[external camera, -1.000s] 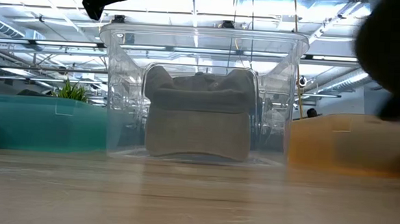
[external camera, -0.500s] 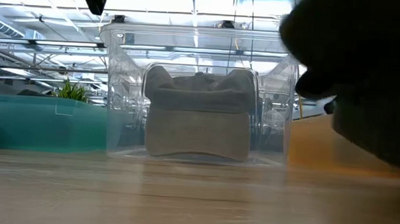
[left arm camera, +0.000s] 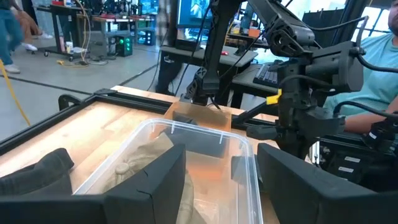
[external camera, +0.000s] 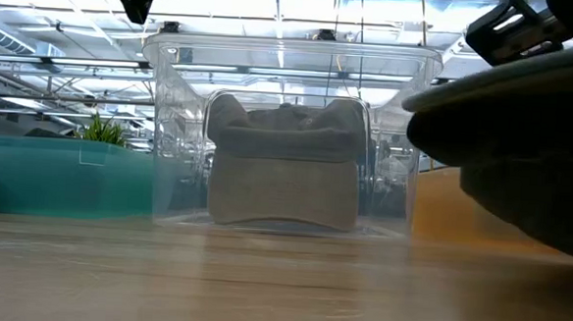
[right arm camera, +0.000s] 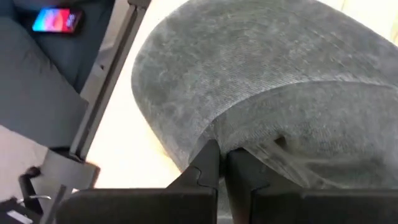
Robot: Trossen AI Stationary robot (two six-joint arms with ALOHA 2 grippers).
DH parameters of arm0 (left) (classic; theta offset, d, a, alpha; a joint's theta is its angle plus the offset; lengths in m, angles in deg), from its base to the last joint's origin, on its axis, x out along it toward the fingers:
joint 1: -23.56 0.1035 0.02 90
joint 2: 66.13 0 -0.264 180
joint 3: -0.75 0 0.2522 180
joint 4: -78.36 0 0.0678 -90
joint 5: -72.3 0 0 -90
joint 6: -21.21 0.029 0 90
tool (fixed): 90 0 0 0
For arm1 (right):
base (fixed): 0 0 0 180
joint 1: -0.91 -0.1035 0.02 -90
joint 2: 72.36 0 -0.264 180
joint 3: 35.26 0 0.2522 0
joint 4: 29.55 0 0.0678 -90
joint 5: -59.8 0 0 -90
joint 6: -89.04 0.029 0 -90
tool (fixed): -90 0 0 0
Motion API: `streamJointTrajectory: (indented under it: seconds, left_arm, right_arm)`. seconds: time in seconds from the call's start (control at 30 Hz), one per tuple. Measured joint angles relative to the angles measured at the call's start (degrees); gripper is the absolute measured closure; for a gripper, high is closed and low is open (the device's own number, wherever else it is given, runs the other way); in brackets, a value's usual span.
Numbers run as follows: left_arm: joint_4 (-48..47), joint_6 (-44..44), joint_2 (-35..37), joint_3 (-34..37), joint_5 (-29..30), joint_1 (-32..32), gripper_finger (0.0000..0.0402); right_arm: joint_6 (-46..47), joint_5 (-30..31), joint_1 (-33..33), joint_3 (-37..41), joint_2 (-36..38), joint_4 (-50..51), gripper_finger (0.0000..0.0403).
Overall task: Pick & Place hat
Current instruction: Put the green cap into the green bin
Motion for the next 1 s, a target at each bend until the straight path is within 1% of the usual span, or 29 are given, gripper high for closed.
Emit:
streamJointTrajectory:
  seconds: [0.27,0.63,0.77,1.0]
  left_arm:
    - [-0.05,-0.95,0.00,0.00,0.00,0.00,0.0190]
    - [-3.70,-4.11,0.00,0.00,0.39,0.00,0.0190]
    - [-3.89,-2.79,0.00,0.00,1.47,0.00,0.0190]
    - [-3.91,0.01,0.00,0.00,1.57,0.00,0.0190]
  right_arm:
    - [-2.33,0.28,0.37,-0.01,0.37,4.21,0.0399]
    - [-1.22,3.14,0.34,-0.01,0.37,4.34,0.0399]
    - [-1.05,3.52,0.34,-0.01,0.37,4.36,0.0399]
    - [-0.85,4.37,0.34,0.01,0.37,4.34,0.0399]
